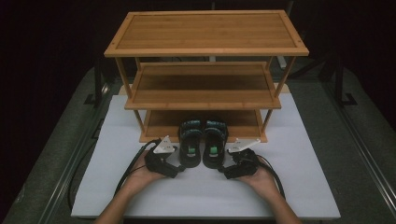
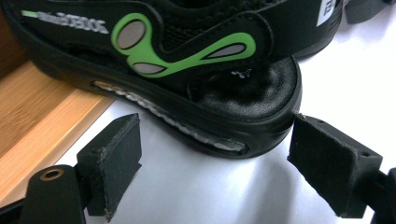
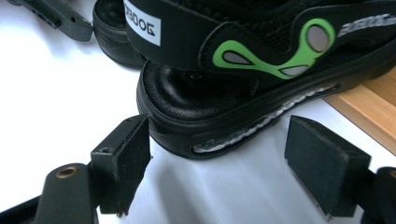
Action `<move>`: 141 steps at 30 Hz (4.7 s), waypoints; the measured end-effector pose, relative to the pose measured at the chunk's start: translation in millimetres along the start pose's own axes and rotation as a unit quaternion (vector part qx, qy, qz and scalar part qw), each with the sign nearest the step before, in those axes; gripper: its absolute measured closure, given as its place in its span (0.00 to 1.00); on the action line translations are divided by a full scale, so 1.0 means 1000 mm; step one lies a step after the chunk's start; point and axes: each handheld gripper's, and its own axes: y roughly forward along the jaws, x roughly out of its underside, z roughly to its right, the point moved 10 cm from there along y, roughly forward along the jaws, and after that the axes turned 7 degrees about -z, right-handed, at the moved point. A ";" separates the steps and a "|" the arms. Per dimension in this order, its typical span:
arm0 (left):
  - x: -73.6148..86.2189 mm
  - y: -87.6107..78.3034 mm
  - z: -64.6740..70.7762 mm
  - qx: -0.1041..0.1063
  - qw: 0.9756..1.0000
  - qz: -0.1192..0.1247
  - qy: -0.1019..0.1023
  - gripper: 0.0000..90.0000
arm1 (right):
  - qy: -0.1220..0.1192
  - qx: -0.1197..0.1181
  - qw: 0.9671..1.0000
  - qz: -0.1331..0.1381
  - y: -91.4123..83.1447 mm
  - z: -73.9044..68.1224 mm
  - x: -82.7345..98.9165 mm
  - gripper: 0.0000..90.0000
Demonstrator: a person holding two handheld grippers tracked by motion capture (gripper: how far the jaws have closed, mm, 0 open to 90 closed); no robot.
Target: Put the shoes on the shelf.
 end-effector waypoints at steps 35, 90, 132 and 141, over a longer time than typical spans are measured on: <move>-0.043 0.007 -0.032 0.003 0.997 0.058 -0.045 0.23 | 0.027 -0.012 0.999 0.027 0.006 0.029 -0.036 0.31; -0.044 0.020 -0.067 -0.024 0.994 0.052 -0.098 0.19 | 0.077 0.016 0.996 0.042 0.020 0.073 -0.048 0.24; 0.105 -0.098 -0.021 -0.111 0.987 -0.016 -0.112 0.00 | 0.134 0.118 0.984 0.029 -0.112 0.060 0.118 0.01; 0.119 -0.091 -0.020 -0.104 0.987 -0.033 -0.121 0.00 | 0.144 0.148 0.978 -0.019 -0.109 0.069 0.138 0.01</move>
